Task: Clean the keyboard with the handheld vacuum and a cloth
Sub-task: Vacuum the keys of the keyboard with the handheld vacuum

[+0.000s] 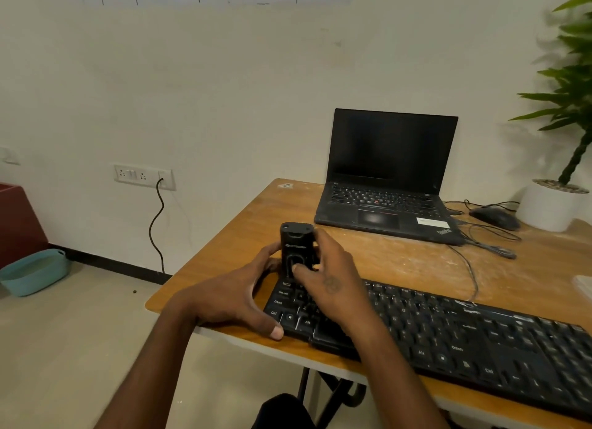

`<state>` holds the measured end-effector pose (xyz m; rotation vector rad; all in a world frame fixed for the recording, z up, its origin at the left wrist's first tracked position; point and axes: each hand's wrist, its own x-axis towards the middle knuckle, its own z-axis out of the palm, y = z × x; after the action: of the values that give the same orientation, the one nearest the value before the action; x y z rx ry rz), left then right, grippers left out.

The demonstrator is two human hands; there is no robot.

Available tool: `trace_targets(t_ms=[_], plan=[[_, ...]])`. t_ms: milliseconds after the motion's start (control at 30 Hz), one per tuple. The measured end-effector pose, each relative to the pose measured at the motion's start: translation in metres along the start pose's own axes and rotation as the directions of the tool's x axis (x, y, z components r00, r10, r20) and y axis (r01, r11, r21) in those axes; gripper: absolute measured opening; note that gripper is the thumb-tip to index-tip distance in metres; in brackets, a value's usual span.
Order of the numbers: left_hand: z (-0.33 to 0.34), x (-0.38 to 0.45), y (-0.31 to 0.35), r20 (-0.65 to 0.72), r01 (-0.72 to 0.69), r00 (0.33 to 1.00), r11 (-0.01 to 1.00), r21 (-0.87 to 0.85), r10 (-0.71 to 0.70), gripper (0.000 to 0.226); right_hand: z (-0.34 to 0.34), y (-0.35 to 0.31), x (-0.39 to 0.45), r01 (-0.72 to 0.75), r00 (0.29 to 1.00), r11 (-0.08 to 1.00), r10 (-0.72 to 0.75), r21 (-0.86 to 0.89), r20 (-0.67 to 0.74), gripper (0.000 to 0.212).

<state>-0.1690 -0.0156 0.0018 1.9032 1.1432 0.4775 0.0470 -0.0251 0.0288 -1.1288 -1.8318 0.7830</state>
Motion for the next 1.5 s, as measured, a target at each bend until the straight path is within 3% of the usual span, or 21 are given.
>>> trace_targets(t_ms=[200,433,667,833,1033,1233,1400,1500], plan=[[0.0,-0.002,-0.001,0.003,0.01,1.0,1.0,0.002,-0.01,0.134,-0.013,0.001,-0.002,-0.027,1.0,1.0,0.027,0.015,0.013,0.045],[0.0,-0.001,-0.002,0.003,-0.001,1.0,1.0,0.016,0.0,0.132,-0.046,0.015,-0.026,-0.058,0.992,0.996,0.065,0.067,-0.11,0.044],[0.001,-0.001,0.002,-0.005,0.004,1.0,1.0,0.013,-0.004,0.133,0.004,-0.006,0.002,-0.031,0.999,0.999,0.03,-0.02,-0.027,0.044],[0.0,-0.003,0.001,0.013,-0.006,1.0,1.0,-0.001,0.006,0.131,-0.01,-0.001,-0.004,-0.046,0.999,0.999,0.046,0.028,-0.002,0.044],[0.0,-0.002,0.001,0.015,0.002,1.0,1.0,0.003,-0.002,0.13,-0.033,0.016,-0.02,-0.057,0.994,0.998,0.059,0.026,-0.092,0.047],[0.001,-0.002,0.003,-0.017,-0.011,1.0,1.0,0.014,0.012,0.131,0.001,-0.007,0.001,-0.017,1.0,0.999,0.016,-0.05,-0.006,0.043],[0.0,-0.002,0.001,0.0,-0.01,1.0,1.0,0.012,0.01,0.13,-0.016,-0.001,-0.005,-0.034,0.999,0.999,0.033,0.021,0.017,0.045],[0.0,-0.002,-0.002,0.013,-0.01,1.0,1.0,0.025,0.01,0.129,-0.046,0.009,-0.029,-0.061,0.997,0.995,0.065,0.084,-0.048,0.05]])
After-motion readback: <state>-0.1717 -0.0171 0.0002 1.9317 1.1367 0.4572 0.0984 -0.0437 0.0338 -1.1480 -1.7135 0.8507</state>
